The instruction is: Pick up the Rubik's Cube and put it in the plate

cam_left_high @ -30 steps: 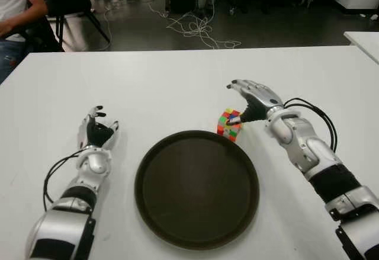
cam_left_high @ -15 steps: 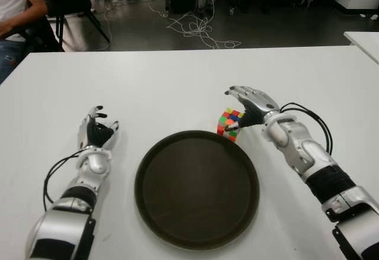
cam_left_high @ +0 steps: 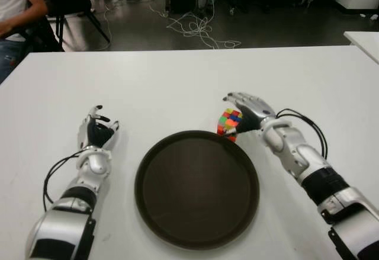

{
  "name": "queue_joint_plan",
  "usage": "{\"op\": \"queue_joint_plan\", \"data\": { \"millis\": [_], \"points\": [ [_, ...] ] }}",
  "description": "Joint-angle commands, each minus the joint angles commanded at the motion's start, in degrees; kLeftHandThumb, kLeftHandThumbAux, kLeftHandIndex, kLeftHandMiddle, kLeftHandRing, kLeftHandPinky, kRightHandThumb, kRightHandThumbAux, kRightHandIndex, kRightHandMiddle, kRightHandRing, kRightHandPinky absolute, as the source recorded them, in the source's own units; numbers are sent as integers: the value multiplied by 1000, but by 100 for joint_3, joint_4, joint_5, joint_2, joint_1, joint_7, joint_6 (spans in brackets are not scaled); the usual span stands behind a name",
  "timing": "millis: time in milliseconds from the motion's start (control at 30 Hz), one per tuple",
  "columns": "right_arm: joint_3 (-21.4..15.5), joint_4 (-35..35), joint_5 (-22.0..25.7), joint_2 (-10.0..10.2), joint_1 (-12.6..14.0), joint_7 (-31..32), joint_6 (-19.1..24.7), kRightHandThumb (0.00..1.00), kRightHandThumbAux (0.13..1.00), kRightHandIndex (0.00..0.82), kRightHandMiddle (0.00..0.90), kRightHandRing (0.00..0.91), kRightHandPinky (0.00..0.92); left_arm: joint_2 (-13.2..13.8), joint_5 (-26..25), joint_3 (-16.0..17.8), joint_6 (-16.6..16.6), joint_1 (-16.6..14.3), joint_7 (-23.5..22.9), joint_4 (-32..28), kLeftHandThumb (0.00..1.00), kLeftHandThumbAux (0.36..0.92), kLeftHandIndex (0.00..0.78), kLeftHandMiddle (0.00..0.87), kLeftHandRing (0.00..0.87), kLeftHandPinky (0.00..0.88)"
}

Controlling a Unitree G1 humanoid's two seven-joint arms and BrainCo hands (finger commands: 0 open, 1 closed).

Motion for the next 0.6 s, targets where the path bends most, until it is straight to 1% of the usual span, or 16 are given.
{"op": "queue_joint_plan", "data": {
  "millis": [67, 100, 167, 233, 367, 400, 433, 533, 600],
  "points": [
    [26, 15, -12, 7, -4, -24, -3, 0, 660, 0, 0, 5, 11, -3, -11, 8, -1, -1, -14, -2, 202, 737, 179, 490, 541, 516],
    [43, 3, -19, 9, 4, -22, 3, 0, 665, 0, 0, 3, 10, -4, -16, 13, -2, -1, -19, -3, 197, 737, 177, 477, 526, 488],
    [80, -6, -33, 24, 23, -28, 17, 0, 671, 0, 0, 1, 5, -6, -22, 17, -4, -1, -26, -5, 192, 741, 176, 456, 506, 460],
    [114, 26, -51, 50, 31, -66, 11, 8, 676, 0, 0, 0, 2, -11, -24, 19, -3, -4, -30, -7, 190, 748, 175, 440, 493, 453],
    [180, 193, -115, 113, 5, -246, -36, 28, 677, 0, 7, 7, 11, -23, -23, 19, 9, -10, -23, -10, 221, 756, 176, 386, 442, 428],
    [190, 220, -127, 119, -2, -285, -48, 28, 674, 0, 13, 14, 17, -25, -20, 17, 14, -11, -20, -10, 223, 754, 177, 361, 414, 409],
    [198, 234, -142, 118, -8, -324, -61, 27, 673, 0, 16, 16, 19, -26, -16, 14, 26, -12, -17, -9, 224, 753, 177, 352, 405, 401],
    [217, 271, -179, 121, -22, -404, -87, 18, 657, 0, 28, 28, 26, -28, -17, 14, 47, -12, -21, -6, 202, 738, 175, 315, 356, 359],
    [236, 301, -207, 135, -30, -445, -86, 18, 647, 0, 29, 29, 28, -34, -34, 28, 36, -11, -34, -5, 196, 734, 175, 311, 351, 360]
  ]
}}
